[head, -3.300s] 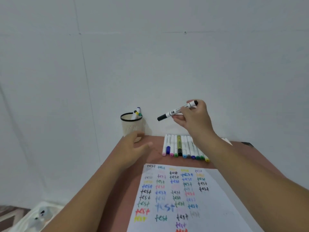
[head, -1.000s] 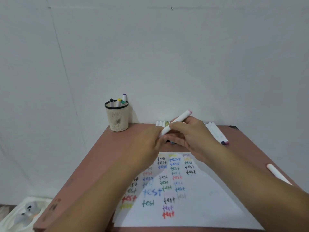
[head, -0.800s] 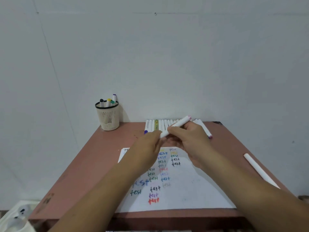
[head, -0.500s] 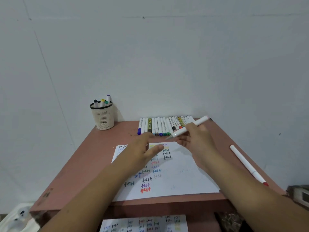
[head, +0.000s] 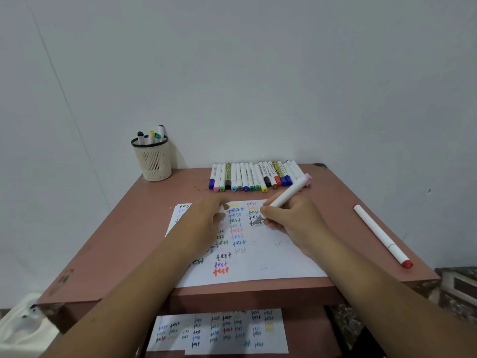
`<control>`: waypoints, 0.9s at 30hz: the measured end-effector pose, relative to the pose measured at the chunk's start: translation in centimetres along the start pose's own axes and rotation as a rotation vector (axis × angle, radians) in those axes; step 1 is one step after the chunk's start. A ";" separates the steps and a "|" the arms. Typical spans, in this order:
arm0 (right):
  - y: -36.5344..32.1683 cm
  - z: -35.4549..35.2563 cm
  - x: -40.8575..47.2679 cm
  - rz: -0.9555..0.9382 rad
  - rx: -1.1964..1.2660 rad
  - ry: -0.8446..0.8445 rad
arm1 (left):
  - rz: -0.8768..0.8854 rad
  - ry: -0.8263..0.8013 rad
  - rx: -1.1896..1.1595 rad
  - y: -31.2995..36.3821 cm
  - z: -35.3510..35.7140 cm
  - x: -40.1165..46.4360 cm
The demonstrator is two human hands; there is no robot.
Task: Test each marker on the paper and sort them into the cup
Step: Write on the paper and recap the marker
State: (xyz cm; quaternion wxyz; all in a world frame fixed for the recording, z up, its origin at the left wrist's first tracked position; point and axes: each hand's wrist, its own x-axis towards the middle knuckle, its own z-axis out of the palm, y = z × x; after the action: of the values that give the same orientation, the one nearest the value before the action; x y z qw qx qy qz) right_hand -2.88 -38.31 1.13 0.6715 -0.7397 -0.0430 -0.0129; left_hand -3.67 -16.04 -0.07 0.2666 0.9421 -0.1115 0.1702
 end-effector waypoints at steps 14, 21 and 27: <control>0.2 0.3 -0.2 -0.007 -0.100 -0.046 | 0.050 -0.009 0.061 0.0 -0.1 -0.4; 0.4 0.1 -0.1 -0.028 -0.143 0.013 | 0.022 0.008 0.038 0.5 -0.3 -0.4; 0.3 0.2 -0.1 -0.031 -0.158 0.005 | 0.001 0.006 0.043 0.6 -0.5 -0.6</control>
State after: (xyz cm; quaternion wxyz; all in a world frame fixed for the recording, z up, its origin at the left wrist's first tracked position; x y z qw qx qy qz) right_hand -2.93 -38.15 0.78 0.6108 -0.7896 -0.0514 -0.0285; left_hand -4.52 -16.22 0.40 0.2467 0.9470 -0.1076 0.1756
